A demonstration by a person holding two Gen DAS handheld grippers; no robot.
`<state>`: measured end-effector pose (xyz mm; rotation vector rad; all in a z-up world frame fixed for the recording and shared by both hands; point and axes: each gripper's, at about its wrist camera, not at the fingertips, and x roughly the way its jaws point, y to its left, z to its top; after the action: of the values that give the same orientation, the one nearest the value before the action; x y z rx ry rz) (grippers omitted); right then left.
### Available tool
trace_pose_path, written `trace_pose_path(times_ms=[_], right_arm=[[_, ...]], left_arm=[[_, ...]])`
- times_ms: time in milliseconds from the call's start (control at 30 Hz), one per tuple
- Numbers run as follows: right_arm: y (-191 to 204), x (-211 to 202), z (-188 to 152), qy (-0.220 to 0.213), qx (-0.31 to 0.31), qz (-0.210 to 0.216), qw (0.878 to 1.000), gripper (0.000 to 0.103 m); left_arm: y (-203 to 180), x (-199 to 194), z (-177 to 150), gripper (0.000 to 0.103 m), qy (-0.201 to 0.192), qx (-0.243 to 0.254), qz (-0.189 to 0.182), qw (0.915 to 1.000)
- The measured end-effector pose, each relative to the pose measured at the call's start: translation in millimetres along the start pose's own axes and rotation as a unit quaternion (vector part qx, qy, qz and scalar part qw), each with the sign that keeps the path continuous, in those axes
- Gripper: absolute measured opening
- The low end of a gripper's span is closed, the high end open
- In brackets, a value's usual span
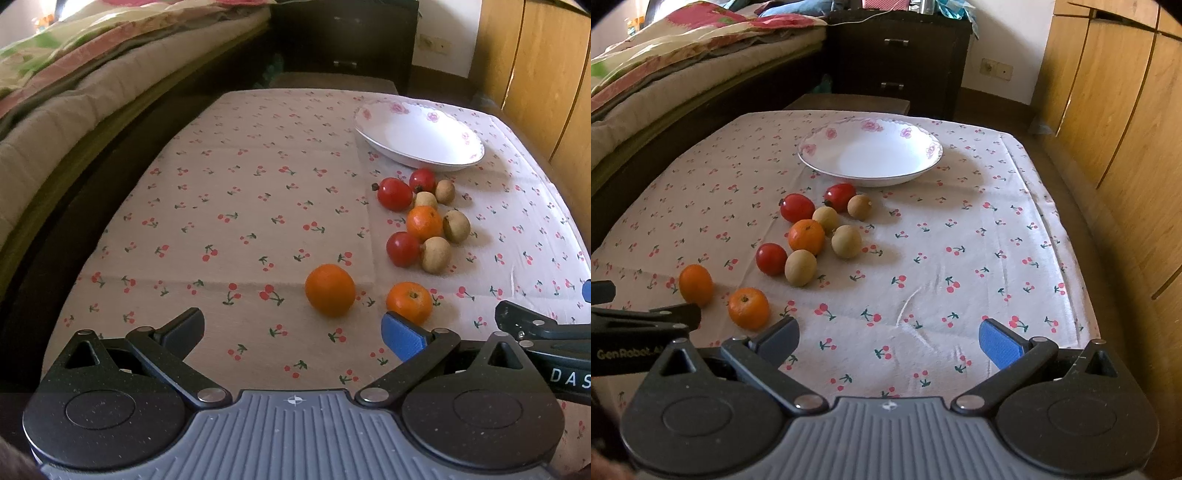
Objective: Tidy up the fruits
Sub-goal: 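Move the right tool toward the mandarin orange nearest it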
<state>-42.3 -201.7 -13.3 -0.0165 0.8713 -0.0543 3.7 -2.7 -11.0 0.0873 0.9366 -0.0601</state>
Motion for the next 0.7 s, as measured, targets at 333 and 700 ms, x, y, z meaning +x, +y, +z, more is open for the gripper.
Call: trace_pose_path(times_ms=[333, 700], right_arm=[[-0.7, 1.4, -0.3, 0.005, 0.006, 0.002, 1.0, 0.103], [-0.6, 2.6, -0.3, 0.008, 0.009, 0.003, 1.0, 0.103]], left_arm=[[0.0, 0.9, -0.5, 0.103, 0.004, -0.001, -0.003, 1.0], [0.0, 2.0, -0.9, 0.103, 0.008, -0.005, -0.004, 0.9999]])
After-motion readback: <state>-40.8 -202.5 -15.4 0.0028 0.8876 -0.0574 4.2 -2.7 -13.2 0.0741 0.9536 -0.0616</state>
